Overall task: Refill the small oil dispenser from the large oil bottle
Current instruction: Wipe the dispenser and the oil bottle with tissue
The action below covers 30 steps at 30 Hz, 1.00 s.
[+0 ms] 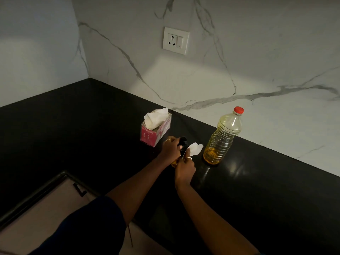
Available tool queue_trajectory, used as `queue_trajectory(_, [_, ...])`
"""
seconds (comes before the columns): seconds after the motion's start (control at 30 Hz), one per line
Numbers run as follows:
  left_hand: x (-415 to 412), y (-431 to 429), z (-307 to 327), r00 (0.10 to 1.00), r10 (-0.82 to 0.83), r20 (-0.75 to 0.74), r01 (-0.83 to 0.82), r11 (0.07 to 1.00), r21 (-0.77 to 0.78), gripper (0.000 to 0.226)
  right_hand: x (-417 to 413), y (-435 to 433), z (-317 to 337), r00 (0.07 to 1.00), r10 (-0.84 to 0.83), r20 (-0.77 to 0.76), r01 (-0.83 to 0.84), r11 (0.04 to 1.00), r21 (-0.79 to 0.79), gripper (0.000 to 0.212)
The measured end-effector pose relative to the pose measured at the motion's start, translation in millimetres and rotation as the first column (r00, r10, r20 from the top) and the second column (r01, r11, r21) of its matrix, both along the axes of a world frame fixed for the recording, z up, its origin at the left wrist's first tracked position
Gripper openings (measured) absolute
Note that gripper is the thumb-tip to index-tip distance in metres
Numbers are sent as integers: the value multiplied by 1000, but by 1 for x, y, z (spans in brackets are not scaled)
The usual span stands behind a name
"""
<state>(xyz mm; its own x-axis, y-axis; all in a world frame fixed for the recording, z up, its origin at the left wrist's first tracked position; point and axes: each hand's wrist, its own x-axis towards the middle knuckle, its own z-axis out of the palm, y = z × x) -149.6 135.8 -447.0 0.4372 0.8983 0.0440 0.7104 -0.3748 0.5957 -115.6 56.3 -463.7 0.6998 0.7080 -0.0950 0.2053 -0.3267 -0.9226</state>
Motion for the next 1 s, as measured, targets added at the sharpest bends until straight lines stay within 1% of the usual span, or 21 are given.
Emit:
queue_trajectory(0.07, [-2, 0, 0, 1000, -8, 4, 8, 1000, -24, 45, 4, 3, 3, 1000, 10, -28, -10, 1000, 0, 55])
queue_trajectory(0.13, [-3, -1, 0, 1000, -12, 5, 12, 999, -32, 55, 11, 6, 7, 993, 2, -114, -2, 1000, 0, 50])
queue_trajectory(0.23, [-4, -1, 0, 996, 6, 92, 2, 996, -84, 59, 22, 9, 10, 985, 17, -172, -18, 1000, -5, 54])
queue_trajectory(0.3, [-3, -1, 1, 987, 33, 159, -9, 989, -151, 59, 25, 9, 10, 986, 20, -166, -22, 1000, -10, 54])
queue_trajectory(0.37, [-1, 0, 2, 977, 86, 196, -39, 972, -233, 58, 22, 7, 7, 984, -6, -177, 5, 1000, -2, 54])
queue_trajectory(0.43, [1, 1, 3, 965, 130, 230, -57, 953, -299, 58, 15, 4, 4, 988, -37, -153, 36, 999, -9, 55])
queue_trajectory(0.53, [3, 2, 6, 955, 136, 263, -41, 940, -339, 60, 5, -1, -3, 993, -64, -95, 65, 998, 2, 57])
queue_trajectory(0.67, [5, 1, 11, 987, 110, 115, -82, 971, -224, 58, 3, 0, -5, 988, -102, -119, 109, 993, 54, 55])
queue_trajectory(0.77, [3, -2, 15, 999, 28, 26, -24, 988, -155, 59, 10, 3, 2, 975, -97, -201, 112, 992, 60, 52])
queue_trajectory(0.83, [0, -1, 19, 999, -51, 4, 51, 987, -155, 51, 17, 7, 7, 972, -81, -222, 93, 995, 46, 50])
queue_trajectory(0.9, [-4, 2, 23, 994, -110, -9, 107, 977, -182, 44, 26, 11, 9, 962, -42, -269, 59, 997, 54, 52])
queue_trajectory(1.0, [-7, 4, 25, 990, -129, -49, 119, 978, -170, 40, 36, 14, 10, 953, 3, -303, 15, 998, 59, 51])
